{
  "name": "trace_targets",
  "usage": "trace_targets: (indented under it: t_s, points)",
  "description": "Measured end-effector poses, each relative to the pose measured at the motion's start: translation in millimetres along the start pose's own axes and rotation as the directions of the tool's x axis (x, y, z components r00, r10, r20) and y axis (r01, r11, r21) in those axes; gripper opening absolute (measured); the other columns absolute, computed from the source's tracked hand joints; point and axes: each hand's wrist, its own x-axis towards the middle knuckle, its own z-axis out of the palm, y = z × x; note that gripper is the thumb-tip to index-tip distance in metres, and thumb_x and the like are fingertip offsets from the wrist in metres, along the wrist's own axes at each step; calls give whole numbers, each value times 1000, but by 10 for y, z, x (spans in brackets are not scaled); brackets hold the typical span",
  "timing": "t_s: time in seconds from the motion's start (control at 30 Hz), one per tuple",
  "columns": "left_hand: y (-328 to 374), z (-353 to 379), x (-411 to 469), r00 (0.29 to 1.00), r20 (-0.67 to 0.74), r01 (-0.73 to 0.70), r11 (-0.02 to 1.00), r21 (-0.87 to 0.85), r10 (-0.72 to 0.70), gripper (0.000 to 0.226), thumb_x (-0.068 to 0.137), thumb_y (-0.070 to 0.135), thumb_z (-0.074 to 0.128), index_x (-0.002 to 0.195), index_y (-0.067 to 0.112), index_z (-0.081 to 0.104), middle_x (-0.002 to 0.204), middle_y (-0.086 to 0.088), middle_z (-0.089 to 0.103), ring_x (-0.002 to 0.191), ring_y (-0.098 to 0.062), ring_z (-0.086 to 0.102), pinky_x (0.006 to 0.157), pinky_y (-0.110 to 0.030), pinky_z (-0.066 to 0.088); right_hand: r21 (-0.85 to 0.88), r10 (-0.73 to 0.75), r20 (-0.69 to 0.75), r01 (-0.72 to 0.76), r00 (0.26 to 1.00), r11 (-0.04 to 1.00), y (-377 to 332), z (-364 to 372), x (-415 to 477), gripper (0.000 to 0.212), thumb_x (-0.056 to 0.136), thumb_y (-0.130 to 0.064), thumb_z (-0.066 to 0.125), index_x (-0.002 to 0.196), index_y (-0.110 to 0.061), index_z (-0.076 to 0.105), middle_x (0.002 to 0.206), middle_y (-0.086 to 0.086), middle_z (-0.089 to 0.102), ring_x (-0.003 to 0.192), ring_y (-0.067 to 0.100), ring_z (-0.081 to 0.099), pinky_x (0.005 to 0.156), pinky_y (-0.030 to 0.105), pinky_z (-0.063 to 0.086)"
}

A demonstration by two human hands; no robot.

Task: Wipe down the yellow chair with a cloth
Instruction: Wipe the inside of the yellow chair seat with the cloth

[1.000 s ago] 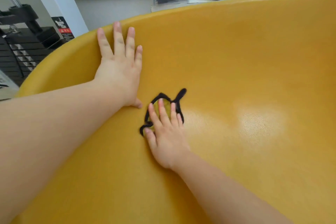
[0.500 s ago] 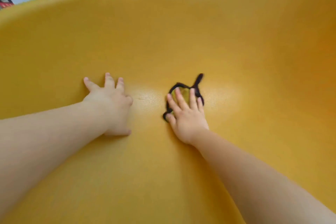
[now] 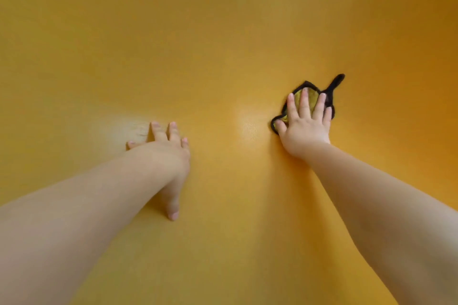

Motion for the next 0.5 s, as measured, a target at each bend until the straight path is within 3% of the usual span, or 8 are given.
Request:
trace_targets:
  t_s: [0.1, 0.23, 0.27, 0.3, 0.33, 0.4, 0.47, 0.5]
  points:
    - [84, 31, 191, 998, 44, 45, 998, 37, -47, 175, 44, 77, 86, 147, 2, -34, 149, -37, -41, 135, -74, -14, 108, -76, 30, 18, -355, 83, 355, 931, 935, -330, 139, -538, 69, 102, -64, 18, 159, -39, -11, 167, -7, -23, 150, 35, -30, 124, 53, -10]
    - [206, -18, 316, 990, 91, 102, 993, 53, -107, 184, 29, 70, 93, 151, 3, -27, 150, -42, -33, 138, -73, -8, 106, -76, 32, 105, -805, 298, 820, 513, 562, 52, 97, -1305, 63, 102, -64, 20, 159, -47, -2, 167, -18, -17, 151, 23, -29, 122, 41, -17]
    - [236, -63, 308, 988, 98, 115, 992, 43, -119, 178, 34, 65, 96, 154, 3, -21, 153, -40, -29, 141, -70, -4, 106, -76, 33, 63, -814, 324, 847, 482, 527, 301, 43, -1209, 64, 101, -68, 20, 159, -48, 0, 167, -19, -15, 153, 20, -27, 124, 41, -14]
    - [256, -109, 307, 987, 97, 127, 992, 2, -127, 167, 45, 61, 95, 156, 3, -15, 157, -37, -25, 144, -65, 0, 107, -76, 32, -32, -770, 340, 825, 540, 565, 562, -30, -1006, 67, 98, -72, 16, 158, -49, -1, 167, -19, -15, 153, 19, -24, 126, 42, -10]
    - [265, -153, 297, 987, 93, 138, 989, -52, -133, 158, 53, 62, 92, 157, 3, -12, 160, -35, -21, 147, -62, 4, 110, -75, 27, -160, -674, 319, 739, 666, 654, 819, -135, -743, 69, 94, -76, 11, 156, -51, -5, 167, -18, -15, 154, 20, -22, 127, 44, -5]
    - [275, -211, 239, 982, 122, 156, 985, -74, -146, 157, 53, 71, 87, 157, 3, -10, 160, -34, -22, 148, -60, 5, 113, -72, 19, -364, -340, 163, 377, 926, 851, 1226, -436, -267, 73, 88, -78, 3, 154, -51, -11, 168, -14, -16, 154, 23, -22, 127, 46, -2]
    - [292, -215, 162, 984, 122, 135, 991, -24, -131, 168, 42, 78, 86, 157, 0, -9, 158, -37, -24, 147, -60, 5, 114, -70, 22, -392, -47, 28, 54, 998, 918, 1321, -569, -75, 74, 94, -74, 11, 159, -44, -9, 168, -10, -19, 152, 26, -26, 126, 47, -6]
    - [305, -196, 102, 985, 114, 130, 992, -11, -127, 171, 39, 81, 84, 156, -1, -9, 157, -38, -24, 147, -61, 6, 114, -69, 24, -360, -6, 3, 6, 1000, 933, 1213, -513, -115, 74, 97, -71, 15, 160, -40, -9, 168, -7, -19, 152, 29, -27, 126, 49, -6]
